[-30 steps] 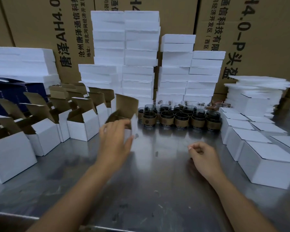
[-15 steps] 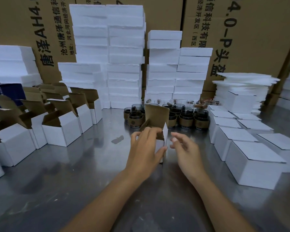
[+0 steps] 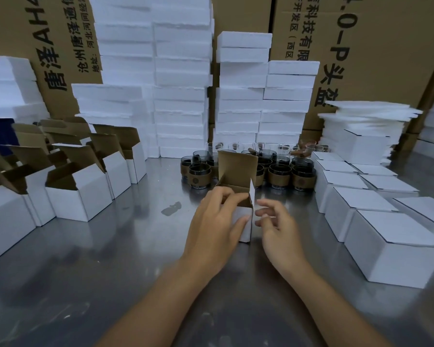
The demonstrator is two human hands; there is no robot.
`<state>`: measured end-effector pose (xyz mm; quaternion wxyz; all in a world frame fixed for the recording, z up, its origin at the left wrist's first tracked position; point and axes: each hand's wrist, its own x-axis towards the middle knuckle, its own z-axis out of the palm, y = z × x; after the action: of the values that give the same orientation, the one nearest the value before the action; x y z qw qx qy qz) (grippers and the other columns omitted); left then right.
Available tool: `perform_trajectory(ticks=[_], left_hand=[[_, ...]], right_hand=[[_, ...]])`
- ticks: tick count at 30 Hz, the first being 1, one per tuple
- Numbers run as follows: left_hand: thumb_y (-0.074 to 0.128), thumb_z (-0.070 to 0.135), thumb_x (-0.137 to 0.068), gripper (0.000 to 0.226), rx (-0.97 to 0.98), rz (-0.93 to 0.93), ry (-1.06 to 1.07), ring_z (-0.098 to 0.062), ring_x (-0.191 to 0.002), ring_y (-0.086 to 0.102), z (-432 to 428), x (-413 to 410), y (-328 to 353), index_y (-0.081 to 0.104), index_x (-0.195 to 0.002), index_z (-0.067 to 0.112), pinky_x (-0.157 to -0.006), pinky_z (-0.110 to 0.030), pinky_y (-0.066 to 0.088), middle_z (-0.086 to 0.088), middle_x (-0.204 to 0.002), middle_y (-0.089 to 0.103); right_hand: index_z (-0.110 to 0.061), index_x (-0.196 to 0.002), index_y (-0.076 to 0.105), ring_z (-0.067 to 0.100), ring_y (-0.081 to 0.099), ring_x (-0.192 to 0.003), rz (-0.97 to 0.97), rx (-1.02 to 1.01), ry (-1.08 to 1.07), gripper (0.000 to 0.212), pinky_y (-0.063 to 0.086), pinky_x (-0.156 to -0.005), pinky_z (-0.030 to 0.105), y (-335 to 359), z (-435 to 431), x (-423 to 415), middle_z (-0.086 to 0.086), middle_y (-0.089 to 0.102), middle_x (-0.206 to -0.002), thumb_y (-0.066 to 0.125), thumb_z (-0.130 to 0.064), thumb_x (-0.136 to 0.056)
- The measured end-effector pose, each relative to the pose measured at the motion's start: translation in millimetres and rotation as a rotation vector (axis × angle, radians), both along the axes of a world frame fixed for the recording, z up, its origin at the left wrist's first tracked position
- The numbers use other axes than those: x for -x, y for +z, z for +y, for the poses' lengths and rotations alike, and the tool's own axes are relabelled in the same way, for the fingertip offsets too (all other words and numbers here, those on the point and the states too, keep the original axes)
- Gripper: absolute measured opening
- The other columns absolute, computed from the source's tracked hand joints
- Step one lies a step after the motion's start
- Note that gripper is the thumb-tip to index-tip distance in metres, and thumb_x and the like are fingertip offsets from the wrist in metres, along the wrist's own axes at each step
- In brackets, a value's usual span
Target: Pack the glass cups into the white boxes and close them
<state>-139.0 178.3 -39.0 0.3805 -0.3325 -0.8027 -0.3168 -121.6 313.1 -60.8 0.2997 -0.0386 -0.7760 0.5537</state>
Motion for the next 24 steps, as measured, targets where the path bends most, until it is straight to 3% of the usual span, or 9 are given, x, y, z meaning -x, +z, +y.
perform_trajectory(ticks=[3, 7, 10, 13, 16, 18, 20, 24], left_hand=[[0.056, 0.025, -0.088, 0.024, -0.157, 0.023, -0.015, -0.013, -0.094, 0.052, 0, 0, 2, 0.062, -0.105, 0.009, -0.077, -0.020, 0.044, -0.004, -0.102, 0.054], [0.053, 0.023, -0.089, 0.004, -0.400, -0.147, -0.031, -0.002, -0.084, 0.047, 0, 3, 1, 0.053, -0.089, 0.019, -0.071, -0.012, 0.039, 0.009, -0.089, 0.046], [0.057, 0.017, -0.091, 0.019, -0.492, -0.265, -0.023, -0.002, -0.082, 0.046, 1, 6, -3, 0.045, -0.081, 0.027, -0.069, -0.010, 0.037, 0.011, -0.084, 0.045], [0.062, 0.015, -0.087, 0.029, -0.508, -0.303, 0.000, -0.003, -0.083, 0.044, 1, 10, -5, 0.042, -0.082, 0.034, -0.068, -0.006, 0.035, 0.010, -0.083, 0.045], [0.064, 0.018, -0.086, 0.025, -0.481, -0.287, 0.031, 0.005, -0.089, 0.044, 1, 14, -7, 0.045, -0.086, 0.035, -0.070, -0.002, 0.034, 0.013, -0.089, 0.043], [0.065, 0.021, -0.085, 0.016, -0.463, -0.285, 0.051, 0.010, -0.094, 0.043, 2, 17, -9, 0.053, -0.089, 0.030, -0.071, 0.001, 0.034, 0.016, -0.093, 0.041], [0.065, 0.023, -0.084, 0.007, -0.448, -0.278, 0.061, 0.008, -0.096, 0.044, 2, 18, -11, 0.059, -0.086, 0.025, -0.071, 0.000, 0.036, 0.013, -0.093, 0.042], [0.067, 0.027, -0.083, 0.007, -0.413, -0.283, 0.087, 0.001, -0.095, 0.046, 2, 20, -13, 0.063, -0.083, 0.022, -0.068, -0.005, 0.037, 0.006, -0.093, 0.044]], right_hand=[[-0.020, -0.108, 0.054, 0.018, 0.059, -0.085, -0.049, -0.027, -0.085, 0.032, 0.042, -0.064, 0.015, 7, 14, 16, 0.000, 0.060, -0.098, 0.041, 0.004, -0.091], [-0.015, -0.127, 0.048, 0.015, 0.050, -0.096, -0.246, -0.244, -0.163, 0.037, 0.040, -0.082, 0.027, 19, 40, 47, 0.001, 0.053, -0.107, 0.047, -0.005, -0.092], [-0.018, -0.140, 0.036, 0.020, 0.048, -0.103, -0.379, -0.362, -0.133, 0.051, 0.039, -0.090, 0.031, 24, 56, 70, 0.010, 0.048, -0.123, 0.053, -0.012, -0.092], [-0.026, -0.147, 0.025, 0.029, 0.046, -0.118, -0.434, -0.426, -0.098, 0.063, 0.040, -0.099, 0.038, 30, 65, 87, 0.013, 0.042, -0.133, 0.054, -0.014, -0.091], [-0.034, -0.149, 0.015, 0.031, 0.051, -0.106, -0.484, -0.441, -0.041, 0.073, 0.043, -0.091, 0.040, 36, 67, 99, 0.011, 0.045, -0.124, 0.054, -0.015, -0.090], [-0.037, -0.150, 0.009, 0.034, 0.050, -0.113, -0.550, -0.410, -0.032, 0.078, 0.042, -0.098, 0.044, 37, 63, 105, 0.013, 0.046, -0.133, 0.057, -0.019, -0.090], [-0.041, -0.149, 0.005, 0.037, 0.039, -0.127, -0.636, -0.460, -0.086, 0.079, 0.034, -0.105, 0.046, 33, 57, 111, 0.015, 0.041, -0.140, 0.057, -0.029, -0.091], [-0.043, -0.148, 0.009, 0.036, 0.038, -0.125, -0.614, -0.517, -0.198, 0.076, 0.034, -0.098, 0.043, 31, 48, 112, 0.014, 0.036, -0.139, 0.057, -0.032, -0.091]])
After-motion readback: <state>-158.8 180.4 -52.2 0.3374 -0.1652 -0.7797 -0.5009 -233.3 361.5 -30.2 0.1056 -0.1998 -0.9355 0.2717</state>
